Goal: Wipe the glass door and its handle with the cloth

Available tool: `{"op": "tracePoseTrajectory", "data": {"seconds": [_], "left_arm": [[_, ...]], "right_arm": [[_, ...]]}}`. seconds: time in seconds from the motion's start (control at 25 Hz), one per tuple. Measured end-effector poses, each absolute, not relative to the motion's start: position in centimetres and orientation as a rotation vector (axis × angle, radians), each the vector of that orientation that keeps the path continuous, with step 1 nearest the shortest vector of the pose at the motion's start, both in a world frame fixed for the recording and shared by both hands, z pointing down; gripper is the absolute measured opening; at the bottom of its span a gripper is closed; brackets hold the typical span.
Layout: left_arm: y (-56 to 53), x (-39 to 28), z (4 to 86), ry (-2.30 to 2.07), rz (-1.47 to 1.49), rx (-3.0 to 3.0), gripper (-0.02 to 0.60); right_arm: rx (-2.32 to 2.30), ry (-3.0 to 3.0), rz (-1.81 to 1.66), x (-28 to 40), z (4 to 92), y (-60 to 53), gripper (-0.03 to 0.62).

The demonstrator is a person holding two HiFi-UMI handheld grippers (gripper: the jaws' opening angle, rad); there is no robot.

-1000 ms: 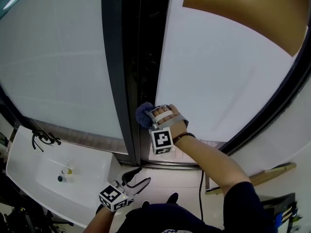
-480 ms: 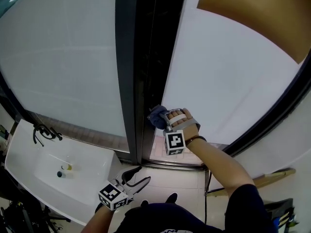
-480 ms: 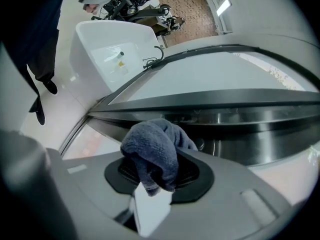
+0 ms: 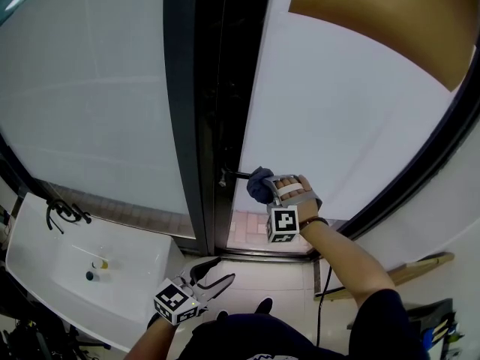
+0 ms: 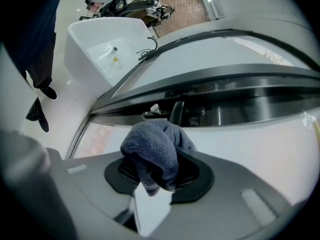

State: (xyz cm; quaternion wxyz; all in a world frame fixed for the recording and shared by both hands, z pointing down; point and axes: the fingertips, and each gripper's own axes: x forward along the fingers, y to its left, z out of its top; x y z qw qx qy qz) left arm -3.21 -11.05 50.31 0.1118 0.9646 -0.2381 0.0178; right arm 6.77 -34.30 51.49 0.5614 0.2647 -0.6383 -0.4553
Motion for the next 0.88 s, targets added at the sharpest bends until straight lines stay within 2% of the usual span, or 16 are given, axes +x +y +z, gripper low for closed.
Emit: {"op": "tracePoseTrajectory", "data": {"seconds": [0.24, 0.68, 0.88], "left_arm": [[-10.8, -4.0, 50.8, -0.726, 0.059, 2.816, 0.213], [-11.1, -5.4, 51.4, -0.802, 0.072, 2.768, 0.213], [-11.0, -5.8, 51.7, -0.822, 0.077, 2.752, 0.213]], "right_arm": [[0.806, -1.774, -0.715, 7.9, 54.1, -33.7, 0.13], [0.963, -2.309, 0.038, -0.8, 55.7, -37.1, 0.129], [1.241, -2.486, 0.311, -1.9, 54.9, -40.0, 0.129]]}}
